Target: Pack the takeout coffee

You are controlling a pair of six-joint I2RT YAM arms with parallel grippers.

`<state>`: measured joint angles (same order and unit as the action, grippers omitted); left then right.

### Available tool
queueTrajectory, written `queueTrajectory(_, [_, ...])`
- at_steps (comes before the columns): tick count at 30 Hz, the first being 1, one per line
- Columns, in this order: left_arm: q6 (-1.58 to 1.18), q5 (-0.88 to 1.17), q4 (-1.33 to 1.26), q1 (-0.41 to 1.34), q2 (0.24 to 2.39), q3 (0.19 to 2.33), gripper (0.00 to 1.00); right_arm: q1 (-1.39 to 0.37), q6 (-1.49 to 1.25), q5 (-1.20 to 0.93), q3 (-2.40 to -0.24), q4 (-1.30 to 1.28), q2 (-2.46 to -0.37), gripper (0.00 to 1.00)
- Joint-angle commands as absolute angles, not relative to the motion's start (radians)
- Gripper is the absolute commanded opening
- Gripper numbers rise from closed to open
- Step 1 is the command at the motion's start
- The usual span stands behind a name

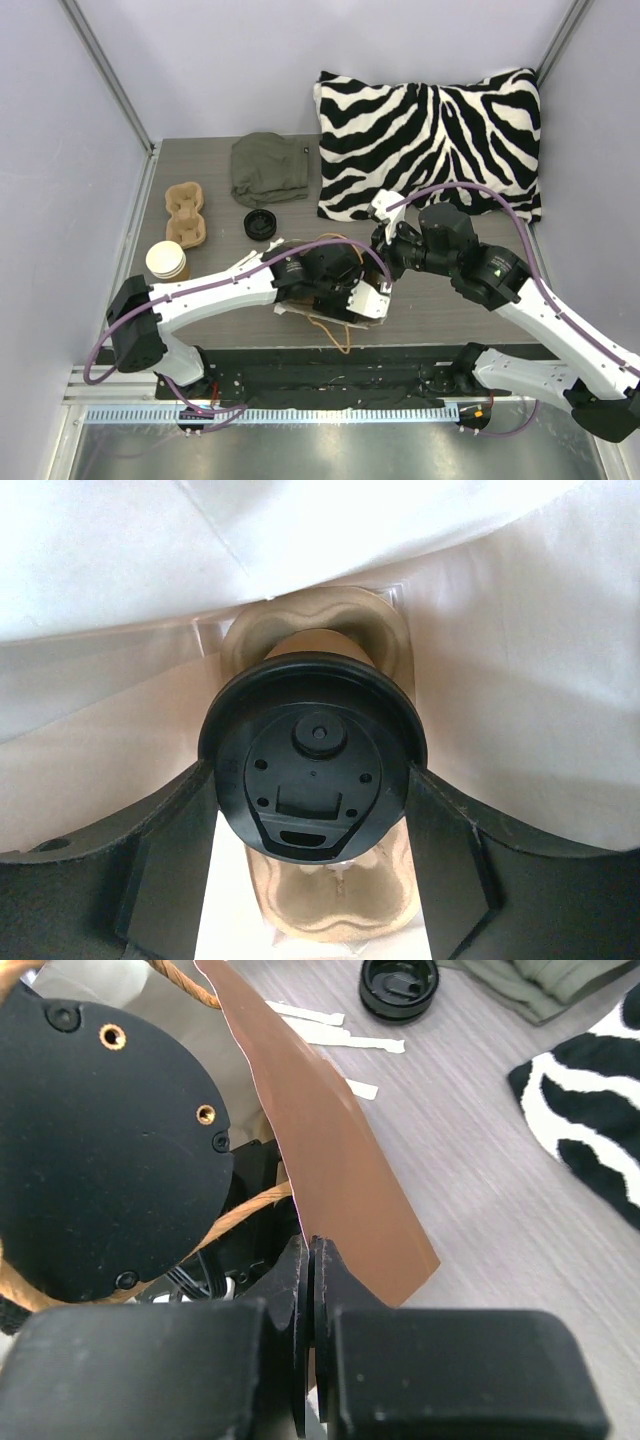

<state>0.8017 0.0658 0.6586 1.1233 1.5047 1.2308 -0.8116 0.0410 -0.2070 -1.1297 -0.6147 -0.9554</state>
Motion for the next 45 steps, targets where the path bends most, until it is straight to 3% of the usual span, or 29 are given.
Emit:
queueTrajectory(1, [0.828, 0.066, 0.736, 1.117, 1.529, 1.256, 0.00, -0.818, -0.035, -0.348, -1.187, -0.560, -0.946, 0.01])
queueTrajectory(19, [0.847, 0.189, 0.580, 1.078, 1.643, 1.137, 0.00, -0.787, -0.063, -0.374, -1.178, -0.537, -1.023, 0.01])
queueTrajectory(31, [0.885, 0.259, 0.690, 1.014, 1.772, 1.180, 0.02, -0.770, -0.058, -0.385, -1.170, -0.531, -1.025, 0.01])
queueTrajectory(41, [0.822, 0.255, 0.646, 1.008, 1.631, 1.209, 0.38, -0.759, -0.005, -0.371, -1.164, -0.535, -1.011, 0.01])
queueTrajectory(45, [0.804, 0.256, 0.618, 1.008, 1.598, 1.215, 0.47, -0.761, 0.023, -0.361, -1.164, -0.535, -1.011, 0.01])
